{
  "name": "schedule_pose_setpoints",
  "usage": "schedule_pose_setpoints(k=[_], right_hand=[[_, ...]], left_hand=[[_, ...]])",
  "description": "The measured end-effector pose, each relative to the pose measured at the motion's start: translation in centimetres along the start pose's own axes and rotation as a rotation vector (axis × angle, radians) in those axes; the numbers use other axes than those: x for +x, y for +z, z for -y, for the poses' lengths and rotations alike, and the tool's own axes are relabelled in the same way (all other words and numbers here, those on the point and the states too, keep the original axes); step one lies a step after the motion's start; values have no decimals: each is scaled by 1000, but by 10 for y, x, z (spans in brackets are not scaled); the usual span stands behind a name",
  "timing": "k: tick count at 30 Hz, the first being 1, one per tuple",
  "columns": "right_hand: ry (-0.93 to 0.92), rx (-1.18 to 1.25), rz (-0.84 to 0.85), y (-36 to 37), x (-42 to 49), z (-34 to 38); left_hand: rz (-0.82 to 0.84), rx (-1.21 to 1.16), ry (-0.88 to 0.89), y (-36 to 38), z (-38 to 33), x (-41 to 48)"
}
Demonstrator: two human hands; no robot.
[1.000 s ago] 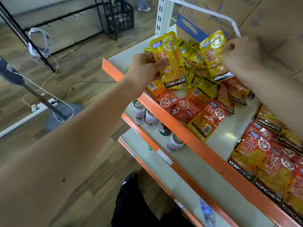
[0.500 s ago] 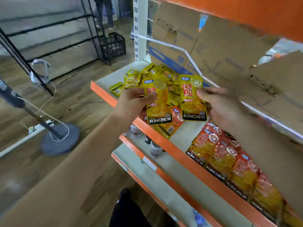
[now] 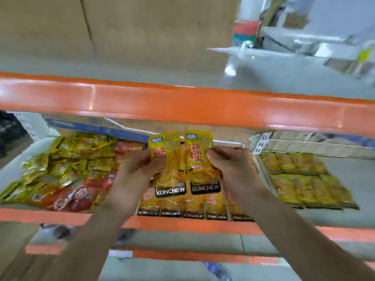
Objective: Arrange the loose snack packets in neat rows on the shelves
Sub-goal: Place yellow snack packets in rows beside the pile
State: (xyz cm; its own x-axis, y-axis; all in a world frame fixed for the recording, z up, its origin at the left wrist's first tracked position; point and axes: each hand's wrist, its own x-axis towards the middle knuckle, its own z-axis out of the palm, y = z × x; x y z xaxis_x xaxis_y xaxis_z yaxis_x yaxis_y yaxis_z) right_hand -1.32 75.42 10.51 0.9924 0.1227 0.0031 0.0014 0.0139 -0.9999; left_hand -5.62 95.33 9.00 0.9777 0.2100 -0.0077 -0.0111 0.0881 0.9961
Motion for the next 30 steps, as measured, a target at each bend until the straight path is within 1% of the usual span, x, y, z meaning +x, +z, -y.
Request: schedule_pose_setpoints(k=[3, 6, 9, 11, 14, 15, 18, 21, 26, 30], right_hand=[[-11, -1, -150, -43, -21, 11], [-20, 3, -295, -88, -48, 17], [-18, 38, -453, -132, -81, 18], [-6, 43, -506, -159, -103, 16], [20, 44, -589, -195, -129, 12], [35, 27, -612, -207, -135, 12], [35, -21, -608, -241, -151, 17], [28, 35, -640, -288, -158, 17], [48, 48, -666, -373, -162, 13], [69, 30, -660, -447, -156, 14]], left_hand=[[132, 7, -17, 42, -2, -2], [276, -35, -29, 82, -8, -4], [368, -30, -33, 124, -10, -12], [475, -2, -14, 154, -10, -24], [564, 38, 5, 195, -5, -42], [572, 61, 14, 209, -5, -49], [574, 84, 28, 249, -2, -61], [570, 87, 20, 293, -2, -67], [513, 93, 25, 378, 10, -71], [427, 62, -15, 444, 26, -78]])
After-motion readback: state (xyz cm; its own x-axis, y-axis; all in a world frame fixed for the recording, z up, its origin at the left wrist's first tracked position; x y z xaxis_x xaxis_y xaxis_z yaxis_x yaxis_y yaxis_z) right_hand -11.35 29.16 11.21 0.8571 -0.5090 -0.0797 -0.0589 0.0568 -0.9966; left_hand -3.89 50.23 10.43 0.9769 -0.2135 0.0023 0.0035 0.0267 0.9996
